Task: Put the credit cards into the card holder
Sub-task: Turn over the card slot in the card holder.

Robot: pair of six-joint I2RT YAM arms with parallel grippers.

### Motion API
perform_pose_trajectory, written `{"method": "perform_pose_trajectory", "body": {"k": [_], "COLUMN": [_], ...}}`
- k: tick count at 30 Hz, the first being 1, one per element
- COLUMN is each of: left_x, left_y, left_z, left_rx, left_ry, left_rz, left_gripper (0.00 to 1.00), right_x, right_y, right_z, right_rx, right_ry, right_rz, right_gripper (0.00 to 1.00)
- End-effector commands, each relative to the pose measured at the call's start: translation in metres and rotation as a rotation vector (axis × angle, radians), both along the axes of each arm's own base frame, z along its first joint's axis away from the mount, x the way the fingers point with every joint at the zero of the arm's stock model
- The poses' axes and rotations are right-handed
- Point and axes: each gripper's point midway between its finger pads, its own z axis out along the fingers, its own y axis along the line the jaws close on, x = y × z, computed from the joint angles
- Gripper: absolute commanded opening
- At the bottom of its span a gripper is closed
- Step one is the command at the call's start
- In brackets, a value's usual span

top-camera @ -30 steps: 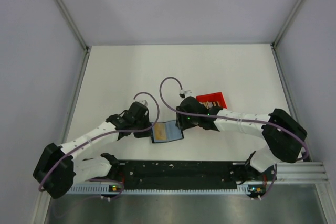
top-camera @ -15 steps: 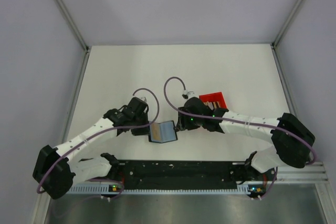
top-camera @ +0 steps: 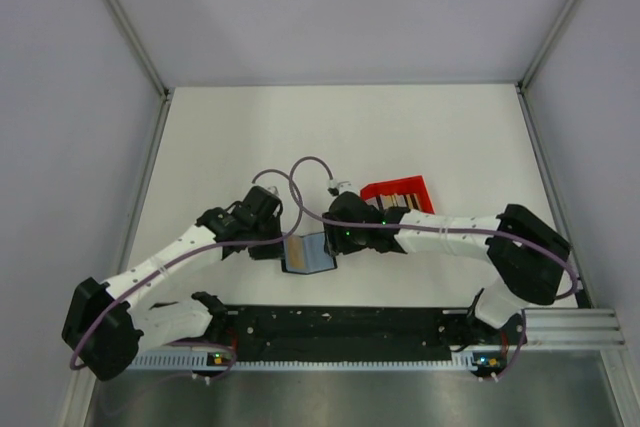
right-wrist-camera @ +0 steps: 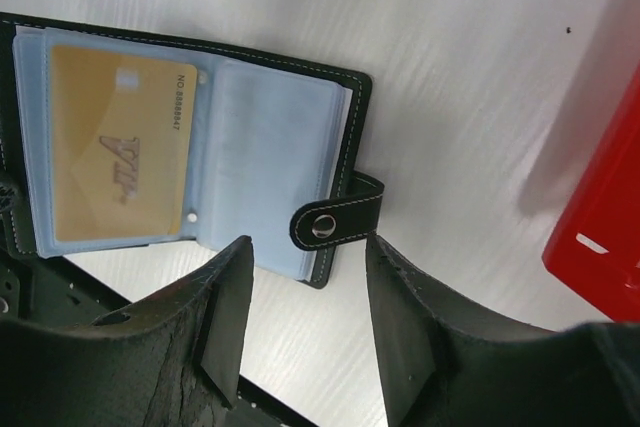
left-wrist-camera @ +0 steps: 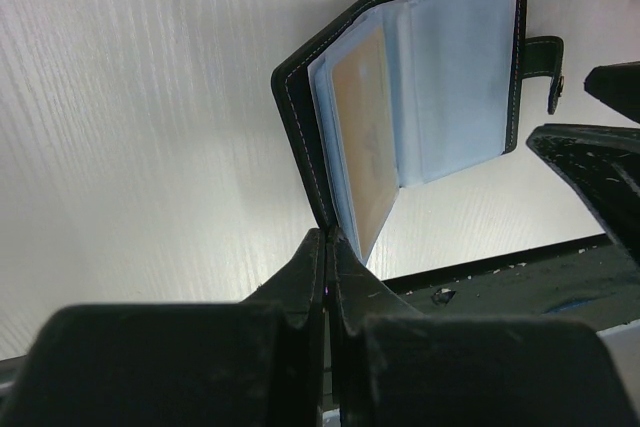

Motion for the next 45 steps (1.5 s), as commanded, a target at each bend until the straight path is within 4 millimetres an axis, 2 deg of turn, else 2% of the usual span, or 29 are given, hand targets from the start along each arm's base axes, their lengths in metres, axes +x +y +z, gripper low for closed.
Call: {"method": "perform_pose_trajectory", "body": {"k": [1, 9, 16, 20, 25, 31, 39, 43, 45], "left_x": [0.009, 0.008, 0.008, 0.008, 0.008, 0.013, 0.018, 0.018, 0.017], "left_y": [-0.004, -0.003, -0.003, -0.004, -0.004, -0.006, -0.034, -0.049, -0.056], "left_z": [0.015, 0.012, 0.012, 0.012, 0.011, 0.019, 0.037, 0.042, 0.042], "left_rx": [-0.017, -0.016, -0.019, -0.02, -0.02, -0.023, -0.133, -0.21, -0.244], "left_ry": [-0.054, -0.051, -0.055, -0.057, -0.057, -0.084, -0.084, -0.084, -0.077], "left_rz": [-0.01, -0.006, -0.006, -0.006, -0.007, -0.035, -0.108, -0.136, -0.147], "left_gripper": [0.0, 0.0, 0.0, 0.0, 0.0, 0.0, 0.0, 0.11, 0.13], "right_x": [0.009, 0.019, 0.021, 0.021, 0.02, 0.018, 0.011, 0.006, 0.005], "right_y": [0.019, 0.012, 0.005, 0.004, 0.0, -0.007, -0.007, -0.007, -0.008], "right_z": [0.012, 0.001, -0.003, 0.0, 0.006, 0.008, 0.003, -0.002, -0.004], "right_rx": [-0.002, -0.105, -0.132, -0.126, -0.118, -0.118, -0.074, -0.036, -0.02], "right_ry": [-0.063, -0.099, -0.11, -0.118, -0.128, -0.136, -0.102, -0.079, -0.067], "right_rz": [-0.01, -0.047, -0.059, -0.062, -0.066, -0.065, -0.081, -0.093, -0.105], "right_gripper": [0.49, 0.47, 0.34, 0.3, 0.22, 0.01, 0.0, 0.0, 0.0]}}
